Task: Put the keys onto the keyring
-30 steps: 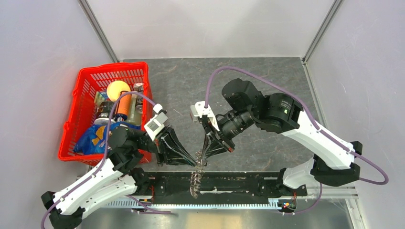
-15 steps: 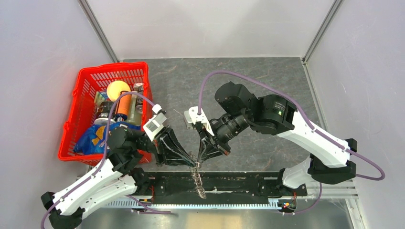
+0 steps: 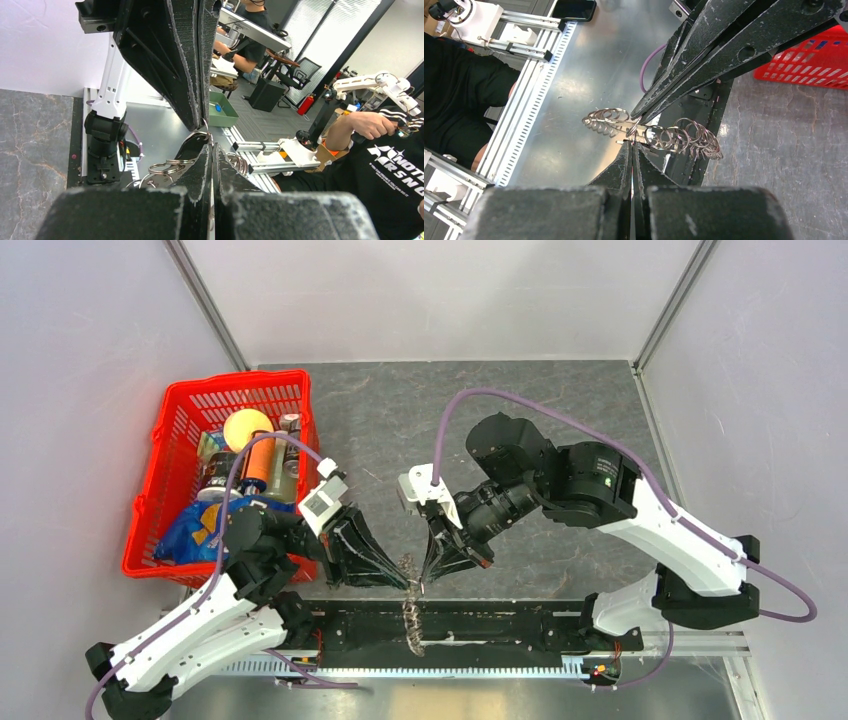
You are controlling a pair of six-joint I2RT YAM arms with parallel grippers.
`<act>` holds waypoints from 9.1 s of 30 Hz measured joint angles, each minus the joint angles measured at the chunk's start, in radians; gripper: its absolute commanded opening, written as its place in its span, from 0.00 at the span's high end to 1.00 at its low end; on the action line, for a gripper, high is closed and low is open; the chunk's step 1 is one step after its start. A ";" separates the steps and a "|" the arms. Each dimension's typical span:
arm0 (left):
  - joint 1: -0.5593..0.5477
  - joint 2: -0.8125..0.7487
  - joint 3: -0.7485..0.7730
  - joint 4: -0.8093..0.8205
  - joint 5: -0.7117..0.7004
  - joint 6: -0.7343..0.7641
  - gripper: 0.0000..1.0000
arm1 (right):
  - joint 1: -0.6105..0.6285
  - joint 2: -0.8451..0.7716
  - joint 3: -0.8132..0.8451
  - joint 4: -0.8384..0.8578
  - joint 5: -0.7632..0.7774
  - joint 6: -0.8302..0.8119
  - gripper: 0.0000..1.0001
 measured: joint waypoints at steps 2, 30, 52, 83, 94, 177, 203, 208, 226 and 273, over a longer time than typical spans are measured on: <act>0.000 0.000 0.000 0.001 -0.003 0.000 0.98 | 0.000 -0.005 0.000 0.000 0.001 0.000 1.00; 0.000 -0.007 0.000 0.003 -0.003 -0.003 0.98 | 0.006 0.019 0.039 0.023 0.000 -0.001 1.00; 0.000 -0.015 0.000 0.003 -0.011 -0.006 0.98 | 0.034 -0.021 -0.027 0.034 0.016 -0.029 1.00; -0.006 -0.018 0.000 -0.031 -0.069 -0.006 0.98 | 0.078 -0.114 -0.115 0.098 0.206 0.029 1.00; -0.005 -0.027 0.000 -0.031 -0.072 -0.006 0.98 | 0.079 -0.209 -0.183 0.112 0.275 0.082 1.00; -0.005 -0.072 0.000 -0.178 -0.191 0.045 0.98 | -0.408 -0.407 -0.602 0.594 0.078 0.674 0.57; -0.005 -0.043 0.000 -0.228 -0.316 0.057 0.98 | -0.253 -0.323 -0.622 0.681 -0.018 0.660 0.58; -0.005 -0.046 0.003 -0.243 -0.327 0.058 0.98 | -0.225 -0.323 -0.622 0.681 -0.015 0.654 0.58; -0.005 -0.068 0.004 -0.266 -0.352 0.062 0.98 | -0.187 -0.304 -0.623 0.677 0.008 0.631 0.66; -0.003 -0.009 0.070 -0.353 -0.249 0.069 0.82 | -0.124 -0.226 -0.415 0.391 0.124 0.482 1.00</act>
